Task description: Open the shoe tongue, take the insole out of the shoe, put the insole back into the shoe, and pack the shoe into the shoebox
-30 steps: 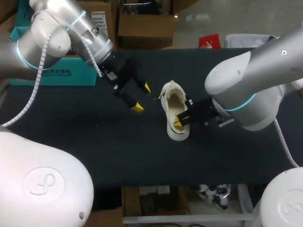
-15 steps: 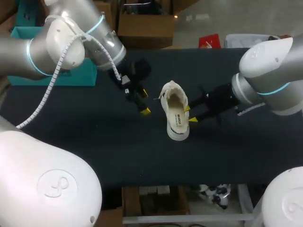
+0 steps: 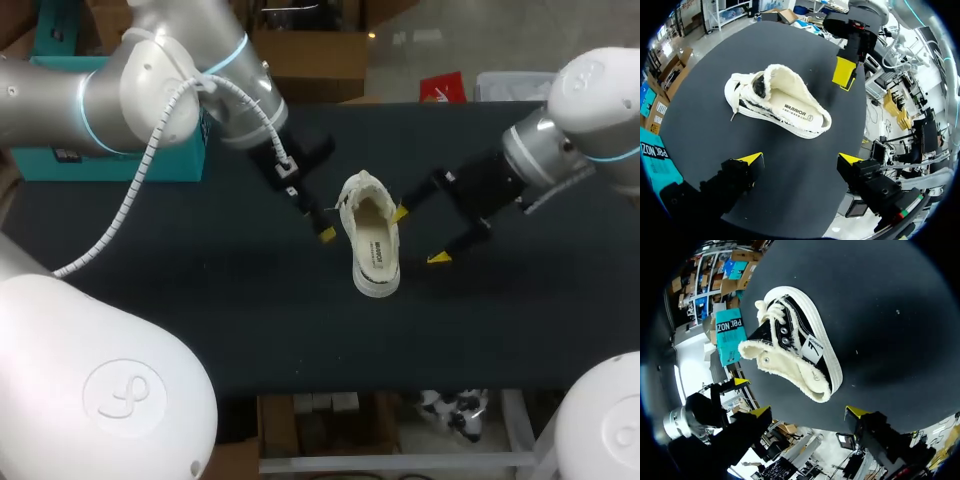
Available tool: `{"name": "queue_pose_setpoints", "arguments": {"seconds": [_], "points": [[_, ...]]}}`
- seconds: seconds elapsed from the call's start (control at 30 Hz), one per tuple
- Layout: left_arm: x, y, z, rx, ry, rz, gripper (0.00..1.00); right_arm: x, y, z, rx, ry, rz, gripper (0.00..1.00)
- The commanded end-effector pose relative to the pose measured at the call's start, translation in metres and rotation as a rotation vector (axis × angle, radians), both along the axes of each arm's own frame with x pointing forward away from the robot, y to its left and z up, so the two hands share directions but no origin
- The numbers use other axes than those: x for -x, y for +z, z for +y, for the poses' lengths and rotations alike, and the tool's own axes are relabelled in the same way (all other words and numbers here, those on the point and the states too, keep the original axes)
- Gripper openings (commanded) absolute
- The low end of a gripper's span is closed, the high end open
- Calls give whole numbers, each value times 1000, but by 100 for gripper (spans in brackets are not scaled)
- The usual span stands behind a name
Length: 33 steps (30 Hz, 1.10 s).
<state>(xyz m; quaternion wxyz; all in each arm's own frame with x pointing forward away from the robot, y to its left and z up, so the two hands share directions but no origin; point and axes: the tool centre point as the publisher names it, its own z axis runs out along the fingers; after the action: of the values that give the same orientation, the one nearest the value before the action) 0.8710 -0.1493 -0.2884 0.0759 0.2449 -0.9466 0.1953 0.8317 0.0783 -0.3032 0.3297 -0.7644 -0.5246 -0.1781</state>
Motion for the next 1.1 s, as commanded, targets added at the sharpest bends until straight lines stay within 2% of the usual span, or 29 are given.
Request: {"name": "queue_pose_setpoints", "arguments": {"seconds": [0.03, 0.27, 0.3, 0.33, 0.4, 0.43, 0.47, 0.5, 0.93, 1.0, 1.03, 1.1], "points": [[-4, -1, -5, -28, 33, 23, 100, 4, 20, -5, 69, 20, -3, 100], [-4, -1, -5, -28, 33, 23, 100, 4, 20, -5, 69, 20, -3, 100], [-4, -1, -6, -12, 39, 37, 100, 2, 21, -12, 90, 41, -7, 100], [-4, -1, -8, -22, 69, 44, 100, 0, 23, -19, 127, 9, -2, 100], [-3, -3, -10, -17, 138, 84, 100, -1, 31, -31, 173, 100, -30, 100], [-3, -5, -11, -41, 205, 89, 100, -2, 35, -36, 218, 147, -31, 100], [-6, -8, -11, -76, 291, 93, 100, -3, 39, -39, 245, 255, -45, 100], [-7, -10, -11, -109, 327, 87, 100, -1, 43, -40, 272, 237, -39, 100], [-6, -13, -15, -120, 345, 83, 100, -1, 43, -40, 272, 237, -39, 100], [-2, -18, -20, -116, 387, 92, 100, -2, 43, -59, 279, 269, -73, 100], [0, -20, -23, -135, 408, 80, 100, 0, 43, -65, 284, 400, -132, 100], [4, -24, -29, -129, 432, 93, 100, 0, 44, -77, 308, 412, -145, 100]]}}
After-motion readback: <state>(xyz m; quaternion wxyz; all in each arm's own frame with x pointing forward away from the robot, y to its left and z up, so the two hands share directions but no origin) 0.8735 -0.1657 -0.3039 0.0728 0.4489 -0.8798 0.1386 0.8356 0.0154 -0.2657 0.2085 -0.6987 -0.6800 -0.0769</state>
